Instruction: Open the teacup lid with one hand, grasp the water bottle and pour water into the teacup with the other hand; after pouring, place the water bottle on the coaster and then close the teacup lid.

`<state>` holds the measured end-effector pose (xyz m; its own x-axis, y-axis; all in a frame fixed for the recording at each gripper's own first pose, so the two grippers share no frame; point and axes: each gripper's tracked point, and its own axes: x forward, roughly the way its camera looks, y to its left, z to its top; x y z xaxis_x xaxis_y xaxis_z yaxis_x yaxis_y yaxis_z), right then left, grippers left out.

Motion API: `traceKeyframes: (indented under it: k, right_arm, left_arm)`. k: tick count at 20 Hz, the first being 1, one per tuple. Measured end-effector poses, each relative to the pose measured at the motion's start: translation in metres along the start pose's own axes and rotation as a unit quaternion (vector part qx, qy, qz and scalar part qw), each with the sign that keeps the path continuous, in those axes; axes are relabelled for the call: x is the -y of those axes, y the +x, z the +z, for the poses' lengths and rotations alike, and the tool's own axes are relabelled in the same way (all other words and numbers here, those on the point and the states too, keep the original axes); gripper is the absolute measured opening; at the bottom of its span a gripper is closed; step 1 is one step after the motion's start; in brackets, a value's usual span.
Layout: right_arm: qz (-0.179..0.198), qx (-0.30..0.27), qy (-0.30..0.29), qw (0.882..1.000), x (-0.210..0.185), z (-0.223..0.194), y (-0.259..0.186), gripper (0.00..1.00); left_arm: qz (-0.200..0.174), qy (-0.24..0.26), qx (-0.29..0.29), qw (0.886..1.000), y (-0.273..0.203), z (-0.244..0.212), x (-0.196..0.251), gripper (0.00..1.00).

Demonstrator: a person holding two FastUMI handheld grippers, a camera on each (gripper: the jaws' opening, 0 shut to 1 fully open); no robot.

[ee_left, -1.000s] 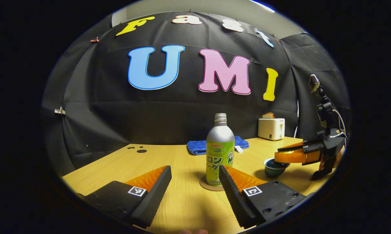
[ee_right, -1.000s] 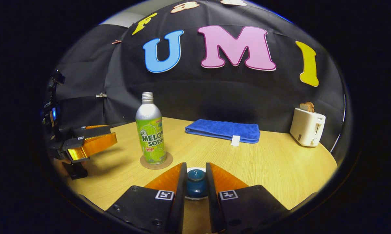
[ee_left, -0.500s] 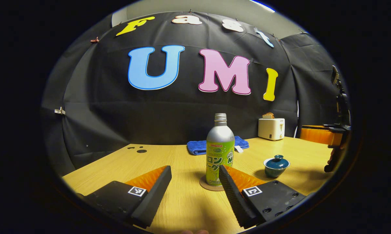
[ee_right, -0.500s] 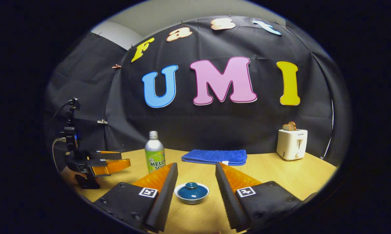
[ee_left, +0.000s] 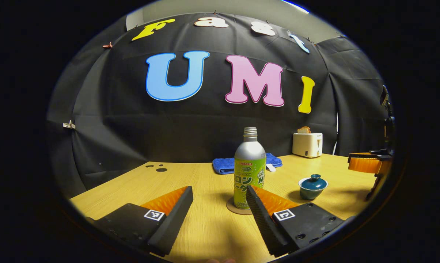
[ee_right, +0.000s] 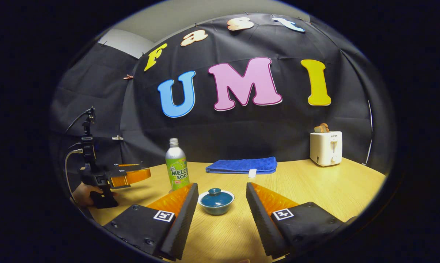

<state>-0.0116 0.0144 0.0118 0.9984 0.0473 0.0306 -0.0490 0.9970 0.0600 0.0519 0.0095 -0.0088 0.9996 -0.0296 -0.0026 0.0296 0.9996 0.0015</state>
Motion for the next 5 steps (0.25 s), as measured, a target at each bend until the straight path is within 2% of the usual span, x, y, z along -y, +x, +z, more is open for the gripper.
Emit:
traceKeyframes:
  k: [4, 5]
  right_arm:
    - [-0.009, -0.011, -0.032, 0.999, -0.002, -0.009, 0.004, 0.82]
    - [0.003, -0.019, -0.026, 0.999, -0.007, -0.012, 0.004, 0.82]
  left_arm:
    - [0.000, 0.000, 0.000, 1.000, 0.000, 0.000, 0.000, 0.93]
    - [0.000, 0.000, 0.000, 1.000, 0.000, -0.001, 0.000, 0.93]
